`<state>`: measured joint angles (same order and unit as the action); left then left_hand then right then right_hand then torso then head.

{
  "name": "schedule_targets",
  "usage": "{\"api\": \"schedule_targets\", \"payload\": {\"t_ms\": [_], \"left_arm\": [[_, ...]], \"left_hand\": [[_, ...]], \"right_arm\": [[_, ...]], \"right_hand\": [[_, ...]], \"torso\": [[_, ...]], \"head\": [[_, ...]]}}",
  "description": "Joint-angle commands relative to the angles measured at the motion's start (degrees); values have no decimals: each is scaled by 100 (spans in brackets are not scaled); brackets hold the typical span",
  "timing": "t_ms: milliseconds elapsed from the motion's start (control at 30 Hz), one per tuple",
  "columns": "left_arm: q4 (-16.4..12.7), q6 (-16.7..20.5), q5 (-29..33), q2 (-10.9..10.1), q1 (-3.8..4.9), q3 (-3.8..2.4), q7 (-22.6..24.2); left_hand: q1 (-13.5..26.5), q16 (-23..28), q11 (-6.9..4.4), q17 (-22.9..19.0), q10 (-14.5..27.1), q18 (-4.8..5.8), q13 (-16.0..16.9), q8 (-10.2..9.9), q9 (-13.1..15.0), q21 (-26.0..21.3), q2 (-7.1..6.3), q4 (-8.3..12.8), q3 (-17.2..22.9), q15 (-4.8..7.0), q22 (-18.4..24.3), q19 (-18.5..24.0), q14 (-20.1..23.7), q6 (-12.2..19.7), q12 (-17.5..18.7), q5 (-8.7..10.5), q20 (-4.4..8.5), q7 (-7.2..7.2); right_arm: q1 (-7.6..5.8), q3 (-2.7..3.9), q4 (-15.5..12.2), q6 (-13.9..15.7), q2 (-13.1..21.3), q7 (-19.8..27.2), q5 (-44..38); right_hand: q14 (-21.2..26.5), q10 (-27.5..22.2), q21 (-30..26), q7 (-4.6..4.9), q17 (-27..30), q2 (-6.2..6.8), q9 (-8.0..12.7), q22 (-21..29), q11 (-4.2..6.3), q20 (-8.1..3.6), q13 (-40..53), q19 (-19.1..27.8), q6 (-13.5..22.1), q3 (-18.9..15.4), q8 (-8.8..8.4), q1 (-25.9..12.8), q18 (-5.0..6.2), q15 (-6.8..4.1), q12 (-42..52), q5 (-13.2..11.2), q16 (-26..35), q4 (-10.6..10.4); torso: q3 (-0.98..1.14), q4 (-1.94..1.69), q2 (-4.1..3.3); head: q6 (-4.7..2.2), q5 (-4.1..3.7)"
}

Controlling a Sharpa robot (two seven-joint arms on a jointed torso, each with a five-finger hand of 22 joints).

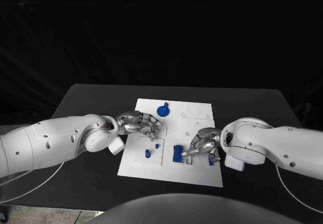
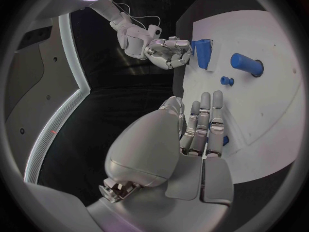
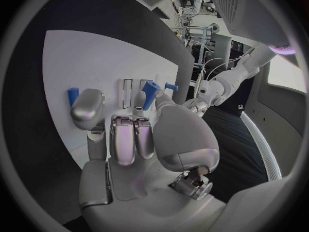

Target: Assemble the parts on the task board

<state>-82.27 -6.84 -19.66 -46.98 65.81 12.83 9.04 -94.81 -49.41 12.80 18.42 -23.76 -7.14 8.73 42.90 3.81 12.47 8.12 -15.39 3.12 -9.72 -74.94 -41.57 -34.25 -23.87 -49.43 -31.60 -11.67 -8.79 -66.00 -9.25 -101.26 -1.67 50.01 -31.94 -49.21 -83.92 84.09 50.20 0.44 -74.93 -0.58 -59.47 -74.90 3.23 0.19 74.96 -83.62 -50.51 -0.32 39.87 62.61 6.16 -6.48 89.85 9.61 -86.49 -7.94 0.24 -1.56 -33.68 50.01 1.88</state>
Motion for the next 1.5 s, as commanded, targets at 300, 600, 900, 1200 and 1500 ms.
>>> {"api": "schedule_targets", "payload": {"t_ms": [300,600,900,1200,1500], "left_arm": [[-6,-124,-30,9,-10,-3,33],[-10,-126,-30,-3,-11,-3,31],[-8,-121,-30,-6,-12,-3,39],[-4,-134,-30,-8,-34,-3,31],[-12,-129,-30,-16,-44,-3,46]], "left_hand": [[3,7,10,-7,-49,88,-14,-75,-14,43,-66,0,53,-7,-144,30,-29,-45,41,-32,8,-241],[9,7,15,-8,-55,91,-19,-105,-17,49,-75,-1,66,-10,-144,31,-30,-39,49,-31,9,-225],[14,6,20,-8,-64,95,-24,-143,-18,56,-84,-1,85,-13,-144,32,-31,-30,60,-31,11,-204],[14,6,21,-8,-66,96,-25,-150,-18,58,-86,0,89,-14,-144,32,-31,-27,62,-31,11,-199],[14,6,21,-8,-66,96,-25,-150,-18,58,-86,0,89,-14,-144,32,-31,-27,62,-31,11,-199]], "right_arm": [[37,0,-89,-225,-101,105,-986],[79,0,24,-228,-233,37,-1020],[122,0,131,-201,-313,39,-999],[167,-1,208,-205,-357,55,-961],[182,-1,194,-191,-343,-70,-1036]], "right_hand": [[-442,591,-6,-90,-543,-32,-505,-644,93,-86,1504,-10,22,-178,447,-41,32,-74,15,-311,-12,-46],[-441,591,-14,-110,-535,-105,-649,-643,108,-96,1504,-12,-102,-186,624,-21,33,-85,15,-315,-10,-63],[-437,591,-35,-178,-510,-308,-759,-644,167,-141,1504,-16,-196,85,664,312,35,-133,15,923,-2,92],[-435,591,-48,-187,-498,-293,-762,-643,173,-147,1504,-15,-207,250,615,394,34,-140,15,1300,2,141],[-438,591,-49,-178,-509,-142,-846,-645,165,-145,1504,-19,-373,325,683,457,31,-135,15,225,-4,241]], "torso": [[0,-6,-3],[0,1,-3],[-2,2,-6],[0,1,-1],[0,3,-1]], "head": [[-1,-9],[-1,-10],[-1,-3],[-1,4],[-1,1]]}}
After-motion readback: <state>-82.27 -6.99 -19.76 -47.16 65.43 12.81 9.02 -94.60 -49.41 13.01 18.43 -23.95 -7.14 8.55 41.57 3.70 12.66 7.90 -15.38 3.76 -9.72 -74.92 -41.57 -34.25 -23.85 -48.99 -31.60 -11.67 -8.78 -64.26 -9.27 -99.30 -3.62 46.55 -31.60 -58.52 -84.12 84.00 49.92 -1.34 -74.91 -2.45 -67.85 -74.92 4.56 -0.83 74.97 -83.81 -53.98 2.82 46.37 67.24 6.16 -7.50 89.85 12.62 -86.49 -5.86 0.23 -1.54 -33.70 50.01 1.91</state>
